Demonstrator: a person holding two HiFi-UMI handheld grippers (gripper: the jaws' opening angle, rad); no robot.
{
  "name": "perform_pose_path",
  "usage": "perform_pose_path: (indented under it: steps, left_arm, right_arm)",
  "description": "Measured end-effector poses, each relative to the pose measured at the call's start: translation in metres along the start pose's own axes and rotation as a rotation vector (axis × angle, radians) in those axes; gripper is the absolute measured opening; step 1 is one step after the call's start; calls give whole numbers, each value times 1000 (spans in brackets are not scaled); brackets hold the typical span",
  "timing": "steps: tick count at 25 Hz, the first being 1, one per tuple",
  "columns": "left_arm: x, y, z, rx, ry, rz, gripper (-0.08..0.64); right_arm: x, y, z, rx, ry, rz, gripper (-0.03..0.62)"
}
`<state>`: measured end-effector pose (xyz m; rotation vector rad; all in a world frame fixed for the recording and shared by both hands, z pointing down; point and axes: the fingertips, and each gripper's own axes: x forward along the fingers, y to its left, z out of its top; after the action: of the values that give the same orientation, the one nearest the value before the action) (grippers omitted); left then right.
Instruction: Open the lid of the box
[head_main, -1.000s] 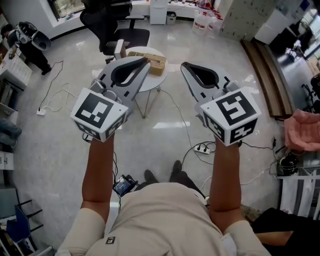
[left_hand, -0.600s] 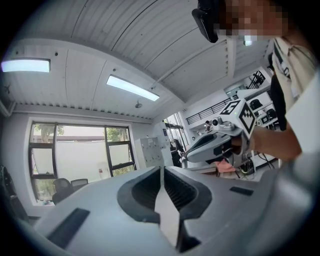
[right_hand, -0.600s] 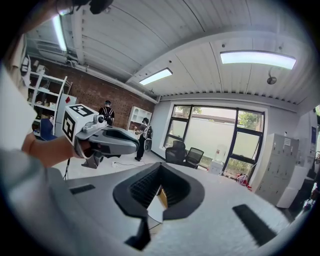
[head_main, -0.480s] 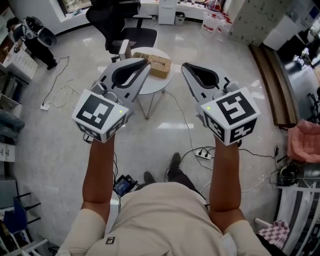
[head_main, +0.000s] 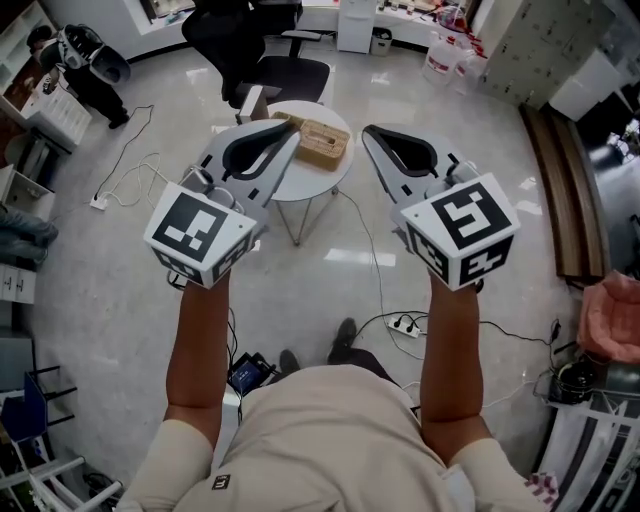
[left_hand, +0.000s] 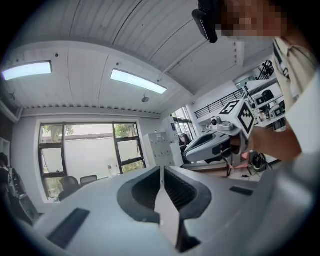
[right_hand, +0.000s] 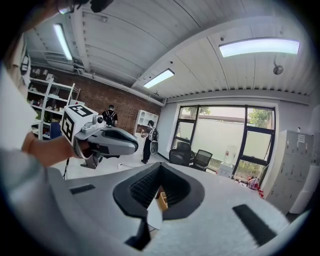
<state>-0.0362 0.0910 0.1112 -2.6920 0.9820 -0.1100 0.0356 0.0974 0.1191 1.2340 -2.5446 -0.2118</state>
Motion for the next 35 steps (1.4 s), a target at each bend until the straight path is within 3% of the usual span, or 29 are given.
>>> perform_pose_path:
  steps: [17, 25, 35]
  left_arm:
    - [70, 19, -14, 6, 70, 102, 25]
    - [93, 31, -20, -16, 92, 75, 25]
    - [139, 60, -38, -60, 37, -52, 25]
  right_arm:
    - [36, -70, -21, -5, -38, 125, -8]
    - [52, -87, -25, 8, -20, 112, -8]
    - [81, -117, -38, 16, 55, -5, -8]
